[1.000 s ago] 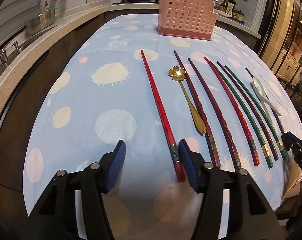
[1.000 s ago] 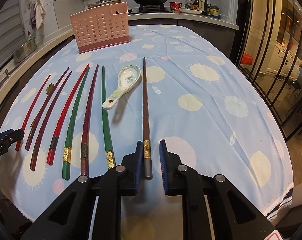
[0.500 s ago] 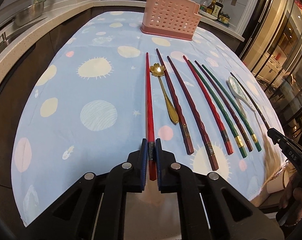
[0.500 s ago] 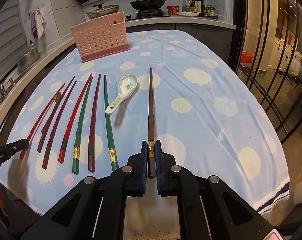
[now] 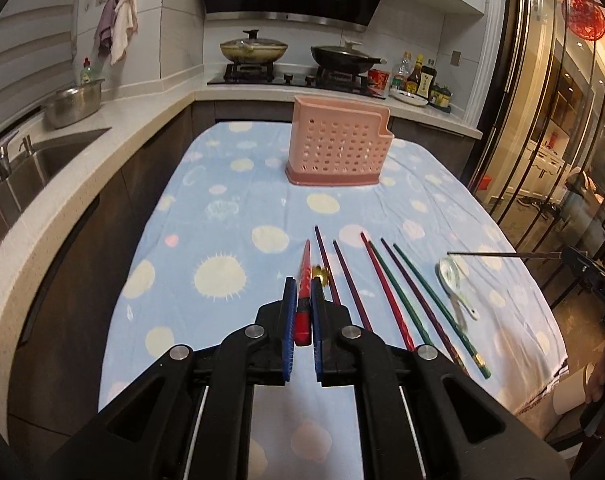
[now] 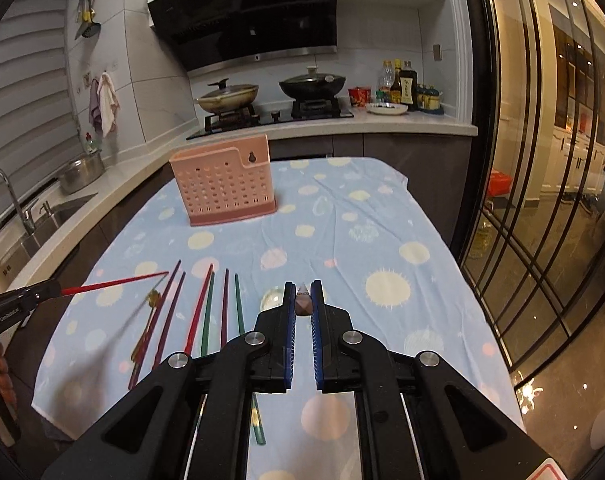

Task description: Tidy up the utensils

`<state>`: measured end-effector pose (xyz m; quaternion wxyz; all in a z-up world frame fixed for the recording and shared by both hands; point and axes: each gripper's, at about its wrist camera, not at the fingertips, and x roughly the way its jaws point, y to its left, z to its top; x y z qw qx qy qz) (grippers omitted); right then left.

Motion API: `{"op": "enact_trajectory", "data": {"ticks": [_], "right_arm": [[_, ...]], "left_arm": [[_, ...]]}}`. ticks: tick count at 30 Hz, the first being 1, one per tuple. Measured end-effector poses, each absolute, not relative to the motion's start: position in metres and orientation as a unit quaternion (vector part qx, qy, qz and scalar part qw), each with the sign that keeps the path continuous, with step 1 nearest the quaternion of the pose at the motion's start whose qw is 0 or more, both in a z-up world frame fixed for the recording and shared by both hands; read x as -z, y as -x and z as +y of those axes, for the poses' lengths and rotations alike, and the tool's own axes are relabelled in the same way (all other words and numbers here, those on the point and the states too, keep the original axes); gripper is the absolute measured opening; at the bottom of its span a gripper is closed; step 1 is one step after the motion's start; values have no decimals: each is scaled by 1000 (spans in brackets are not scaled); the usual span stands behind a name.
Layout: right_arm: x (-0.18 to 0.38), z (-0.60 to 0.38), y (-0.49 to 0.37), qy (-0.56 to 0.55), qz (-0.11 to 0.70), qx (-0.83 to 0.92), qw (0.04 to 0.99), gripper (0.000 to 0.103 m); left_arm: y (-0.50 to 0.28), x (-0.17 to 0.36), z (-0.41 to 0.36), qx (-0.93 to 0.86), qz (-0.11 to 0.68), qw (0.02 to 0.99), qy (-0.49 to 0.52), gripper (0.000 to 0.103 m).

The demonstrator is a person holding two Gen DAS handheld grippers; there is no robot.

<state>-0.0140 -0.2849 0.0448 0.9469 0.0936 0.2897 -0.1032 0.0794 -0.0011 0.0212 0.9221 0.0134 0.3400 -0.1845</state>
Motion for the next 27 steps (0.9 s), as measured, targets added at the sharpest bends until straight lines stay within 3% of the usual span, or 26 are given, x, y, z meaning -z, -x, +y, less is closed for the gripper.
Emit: {"op": "enact_trajectory", "data": {"ticks": [25,27], "right_arm": [[-180,-311,-184,-80,183,50,979,7],[-189,-312,-203,-78,177,52,980,7]], "left_arm": [[-228,-188,-59,197,200,959,-32,6],[-239,-204,-65,199,186,962,-29,2]]}}
